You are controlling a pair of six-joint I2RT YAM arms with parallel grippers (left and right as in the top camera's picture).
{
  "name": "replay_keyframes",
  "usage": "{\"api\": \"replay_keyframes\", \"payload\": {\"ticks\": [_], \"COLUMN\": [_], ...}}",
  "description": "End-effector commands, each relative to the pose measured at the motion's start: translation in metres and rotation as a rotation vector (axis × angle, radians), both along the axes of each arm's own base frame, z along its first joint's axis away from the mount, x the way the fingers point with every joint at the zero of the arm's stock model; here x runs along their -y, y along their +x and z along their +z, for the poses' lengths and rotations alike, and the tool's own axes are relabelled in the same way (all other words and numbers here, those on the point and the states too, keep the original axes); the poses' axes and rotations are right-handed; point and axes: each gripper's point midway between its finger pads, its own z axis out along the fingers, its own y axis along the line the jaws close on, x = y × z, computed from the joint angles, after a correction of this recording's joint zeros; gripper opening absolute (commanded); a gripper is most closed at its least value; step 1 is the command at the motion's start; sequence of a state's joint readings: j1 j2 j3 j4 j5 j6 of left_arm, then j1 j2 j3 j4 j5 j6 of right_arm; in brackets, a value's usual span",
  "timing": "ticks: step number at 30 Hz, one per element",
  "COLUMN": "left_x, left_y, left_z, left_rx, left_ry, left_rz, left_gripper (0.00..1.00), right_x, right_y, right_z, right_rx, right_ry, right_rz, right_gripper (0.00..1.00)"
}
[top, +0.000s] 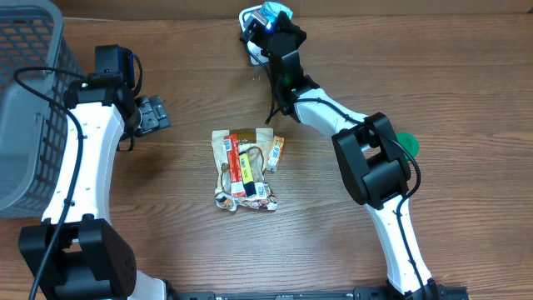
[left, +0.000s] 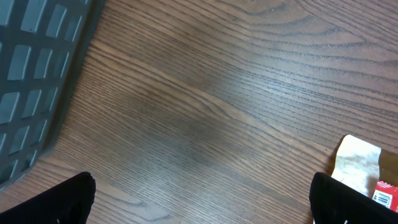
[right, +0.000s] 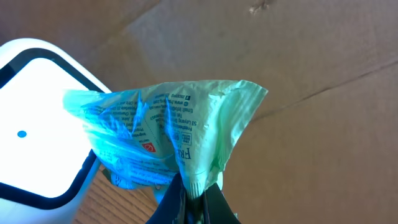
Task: Scan the item barcode
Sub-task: 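Carry the teal pack to the white scanner and hold it there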
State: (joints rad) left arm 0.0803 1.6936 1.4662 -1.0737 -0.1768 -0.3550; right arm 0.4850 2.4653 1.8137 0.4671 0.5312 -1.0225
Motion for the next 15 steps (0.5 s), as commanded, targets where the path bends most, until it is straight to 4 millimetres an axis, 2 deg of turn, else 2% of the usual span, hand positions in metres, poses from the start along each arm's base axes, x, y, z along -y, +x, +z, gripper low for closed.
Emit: {"api": "replay_keyframes", "payload": {"ticks": [1, 6, 15], "left_x": [0.000, 0.000, 0.000], "left_y": [0.003, 0.003, 0.003], "left_z": [0.009, 0.009, 0.009], "left_rx": [0.024, 0.024, 0.024], "left_ry": [0.013, 0.013, 0.013], "left_rz": [-0.019, -0.019, -0.019], "left_gripper": [1.00, 1.00, 1.00], "right_x": [-0.007, -0.013, -0.038], "right_y": [0.001, -0.003, -0.015], "right_z": [0.006, -0.003, -0.007], "right_rx": [0.011, -0.024, -0.038], "right_ry": [0.007, -0.012, -0.021], "right_rz": [0.009, 0.020, 0.059], "right_gripper": [0.04, 0.04, 0.04]}}
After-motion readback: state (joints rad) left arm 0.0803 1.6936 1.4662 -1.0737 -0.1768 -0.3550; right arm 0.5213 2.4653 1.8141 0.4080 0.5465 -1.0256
